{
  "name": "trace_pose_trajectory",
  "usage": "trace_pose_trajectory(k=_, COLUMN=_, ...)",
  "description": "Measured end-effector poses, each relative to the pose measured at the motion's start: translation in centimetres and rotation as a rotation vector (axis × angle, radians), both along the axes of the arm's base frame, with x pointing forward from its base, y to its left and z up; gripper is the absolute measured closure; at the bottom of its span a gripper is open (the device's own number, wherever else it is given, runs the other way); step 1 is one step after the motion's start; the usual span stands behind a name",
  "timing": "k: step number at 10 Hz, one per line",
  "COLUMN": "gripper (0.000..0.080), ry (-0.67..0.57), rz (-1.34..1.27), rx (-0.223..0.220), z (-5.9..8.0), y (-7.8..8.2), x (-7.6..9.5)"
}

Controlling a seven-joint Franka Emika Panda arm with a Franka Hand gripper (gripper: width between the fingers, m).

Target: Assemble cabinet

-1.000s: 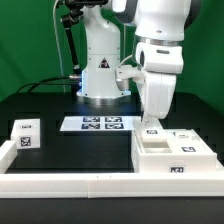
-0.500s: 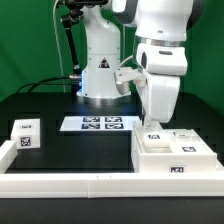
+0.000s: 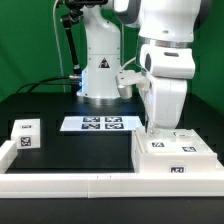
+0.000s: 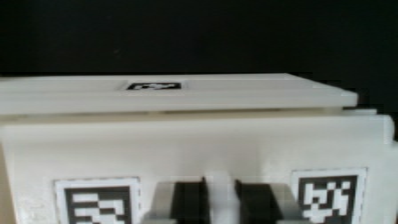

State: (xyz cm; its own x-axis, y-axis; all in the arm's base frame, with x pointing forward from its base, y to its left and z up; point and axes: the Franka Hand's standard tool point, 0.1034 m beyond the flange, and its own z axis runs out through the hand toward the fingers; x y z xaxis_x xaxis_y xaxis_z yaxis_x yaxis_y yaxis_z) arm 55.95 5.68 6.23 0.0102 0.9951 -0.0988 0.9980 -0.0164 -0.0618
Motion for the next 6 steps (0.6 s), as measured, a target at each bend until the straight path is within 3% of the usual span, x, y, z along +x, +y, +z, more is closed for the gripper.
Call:
trace_pose_trajectory(k=3, gripper=0.0731, ry=0.001, rz=0.001, rx=0.000, z=0.0, y=-0.1, x=0.2)
trace_pose_trajectory(k=6, gripper=0.0731, ry=0.028, rz=-0.007, rx=-0.013, z=0.0, y=-0.2, x=2.1)
